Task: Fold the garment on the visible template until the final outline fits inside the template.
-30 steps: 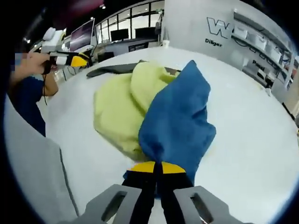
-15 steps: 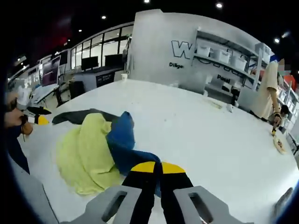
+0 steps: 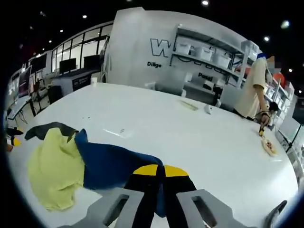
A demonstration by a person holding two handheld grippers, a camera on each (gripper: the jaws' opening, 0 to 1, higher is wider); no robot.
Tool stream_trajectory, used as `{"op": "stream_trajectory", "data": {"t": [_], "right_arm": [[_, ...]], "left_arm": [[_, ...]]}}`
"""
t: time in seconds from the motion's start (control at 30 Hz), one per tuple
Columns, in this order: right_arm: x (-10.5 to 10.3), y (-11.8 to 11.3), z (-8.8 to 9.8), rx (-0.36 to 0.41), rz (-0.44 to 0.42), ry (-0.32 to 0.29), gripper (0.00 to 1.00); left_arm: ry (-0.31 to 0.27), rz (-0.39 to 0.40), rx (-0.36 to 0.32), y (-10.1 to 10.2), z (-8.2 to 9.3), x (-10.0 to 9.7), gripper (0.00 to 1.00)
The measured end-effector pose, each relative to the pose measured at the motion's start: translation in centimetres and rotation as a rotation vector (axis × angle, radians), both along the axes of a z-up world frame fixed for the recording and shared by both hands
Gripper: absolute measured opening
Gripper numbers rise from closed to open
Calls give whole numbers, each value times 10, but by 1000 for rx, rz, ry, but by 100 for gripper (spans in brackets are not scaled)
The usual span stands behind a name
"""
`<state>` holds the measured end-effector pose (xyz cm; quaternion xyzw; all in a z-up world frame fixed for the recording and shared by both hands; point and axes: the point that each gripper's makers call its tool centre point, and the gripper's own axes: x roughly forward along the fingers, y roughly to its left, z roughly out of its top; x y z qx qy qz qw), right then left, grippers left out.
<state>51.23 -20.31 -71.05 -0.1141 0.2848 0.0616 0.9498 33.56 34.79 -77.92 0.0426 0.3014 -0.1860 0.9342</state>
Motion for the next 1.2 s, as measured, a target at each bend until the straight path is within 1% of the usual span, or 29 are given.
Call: {"op": "stream_trajectory", "data": {"t": [0.07,0.1,0.13,0.17,0.2,0.23,0.3,0.43,0.5,0.53,0.6,0.63,0.67,0.7,0.77,0.8,0.87,1.0,1.07,1.17,1.2], "right_arm": [[9,-12,-6,1,-17,16,0],[13,-18,-12,5,-36,36,0],[17,-26,-19,-12,-48,60,0],[18,-31,-22,-16,-60,79,0],[22,-35,-25,-18,-64,81,0],[25,-44,-32,-21,-76,92,0],[29,-49,-39,-20,-87,108,0],[36,-66,-57,-21,-120,145,0],[35,-71,-64,-39,-119,163,0],[35,-72,-68,-34,-123,172,0],[32,-70,-70,-16,-129,178,0],[33,-70,-71,-21,-126,177,0],[33,-70,-72,-24,-126,177,3],[34,-71,-74,-27,-123,178,8],[35,-70,-73,-21,-120,168,15],[34,-69,-70,-18,-117,161,17],[35,-67,-69,-9,-104,150,17],[28,-56,-61,25,-67,131,20],[20,-47,-56,39,-42,123,22],[15,-34,-54,69,-2,110,25],[9,-26,-53,80,21,100,28]], "left_arm": [[9,8,-3,1,-3,3,45],[14,9,-4,1,-6,4,45],[17,8,-3,0,-4,4,45],[22,8,-3,-1,-5,4,45],[27,10,-3,-1,-7,6,45],[32,9,-3,-2,-10,7,45],[42,6,-4,-5,-9,5,45],[75,-10,-4,-13,-20,6,45],[84,-14,-5,-13,-25,7,45],[87,-15,-6,-15,-26,7,45],[97,-23,-9,-19,-30,9,45],[99,-25,-9,-19,-31,9,45],[101,-30,-9,-21,-32,10,45],[105,-36,-8,-22,-34,10,45],[109,-42,-8,-25,-36,11,45],[110,-49,-8,-28,-36,10,45],[109,-59,-8,-31,-36,10,45],[116,-94,-4,-38,-38,8,46],[119,-105,-5,-40,-39,7,45],[123,-135,-35,-55,-36,4,45],[120,-145,-60,-61,-34,3,45]]}}
